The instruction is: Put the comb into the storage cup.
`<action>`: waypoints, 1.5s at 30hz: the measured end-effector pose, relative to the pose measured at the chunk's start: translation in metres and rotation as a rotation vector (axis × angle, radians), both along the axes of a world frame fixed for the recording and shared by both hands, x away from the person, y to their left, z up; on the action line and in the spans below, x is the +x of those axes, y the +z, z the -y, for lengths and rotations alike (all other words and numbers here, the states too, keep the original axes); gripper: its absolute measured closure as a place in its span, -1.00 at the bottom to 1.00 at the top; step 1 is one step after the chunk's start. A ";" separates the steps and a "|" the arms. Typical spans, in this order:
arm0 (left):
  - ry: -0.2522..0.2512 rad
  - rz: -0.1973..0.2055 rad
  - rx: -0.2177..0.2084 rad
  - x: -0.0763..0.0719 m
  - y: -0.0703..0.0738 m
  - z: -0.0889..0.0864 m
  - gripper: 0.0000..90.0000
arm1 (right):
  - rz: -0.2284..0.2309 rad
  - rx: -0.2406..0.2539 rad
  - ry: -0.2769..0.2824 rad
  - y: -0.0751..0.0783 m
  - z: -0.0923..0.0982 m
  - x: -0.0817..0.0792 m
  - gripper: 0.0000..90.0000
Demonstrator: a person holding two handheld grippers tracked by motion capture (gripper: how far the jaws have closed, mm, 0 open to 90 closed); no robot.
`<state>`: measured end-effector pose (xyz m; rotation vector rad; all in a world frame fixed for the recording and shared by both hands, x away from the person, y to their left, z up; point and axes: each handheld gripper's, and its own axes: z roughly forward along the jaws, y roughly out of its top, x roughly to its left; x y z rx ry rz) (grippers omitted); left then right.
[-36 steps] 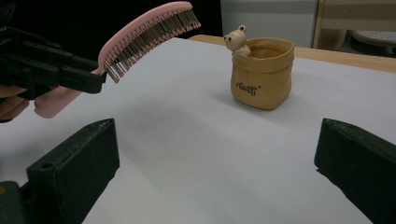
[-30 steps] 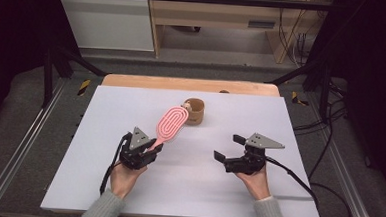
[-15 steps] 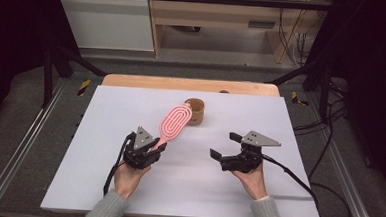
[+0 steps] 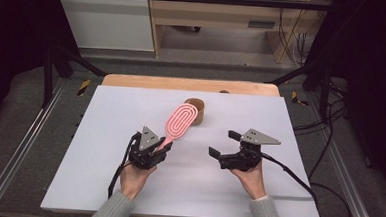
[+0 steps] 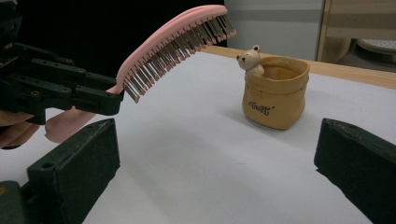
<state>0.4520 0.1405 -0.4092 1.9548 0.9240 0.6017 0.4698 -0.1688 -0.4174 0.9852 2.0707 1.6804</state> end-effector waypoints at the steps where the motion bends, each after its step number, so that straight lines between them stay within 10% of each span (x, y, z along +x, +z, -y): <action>1: 0.000 0.000 -0.004 0.000 0.000 0.001 0.54 | -0.004 0.000 0.002 0.000 0.000 0.000 -0.99; 45: 0.011 -0.009 -0.099 -0.013 -0.029 0.023 0.54 | -0.069 0.042 0.005 0.002 -0.021 0.006 -0.98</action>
